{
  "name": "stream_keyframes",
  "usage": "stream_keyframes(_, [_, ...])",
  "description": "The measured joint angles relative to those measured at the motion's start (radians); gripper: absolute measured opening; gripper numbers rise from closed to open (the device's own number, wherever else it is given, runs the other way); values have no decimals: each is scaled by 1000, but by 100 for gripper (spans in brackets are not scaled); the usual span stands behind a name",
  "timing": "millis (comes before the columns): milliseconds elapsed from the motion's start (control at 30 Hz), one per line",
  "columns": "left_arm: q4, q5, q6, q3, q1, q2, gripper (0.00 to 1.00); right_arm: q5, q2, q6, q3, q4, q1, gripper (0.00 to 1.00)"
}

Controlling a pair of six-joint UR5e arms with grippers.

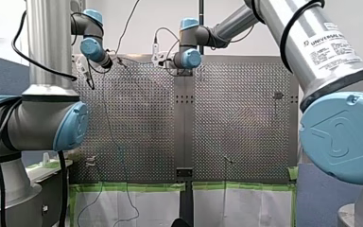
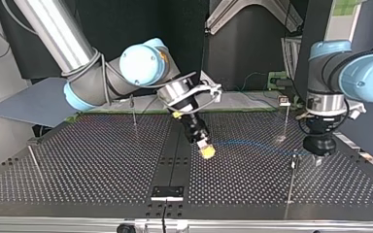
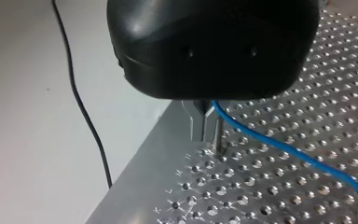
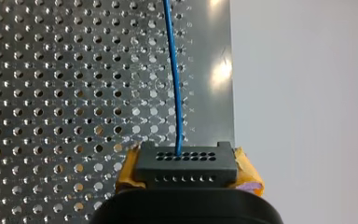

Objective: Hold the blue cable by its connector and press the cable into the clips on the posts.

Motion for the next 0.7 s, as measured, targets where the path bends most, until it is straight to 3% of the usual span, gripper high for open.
stream_keyframes(233, [6,13,-5,14,10,-33,0,2,1,5,0,0,-12,0])
stream_keyframes(700, [47,45,-29,23,36,-47,0,1,3,6,0,0,-31,0])
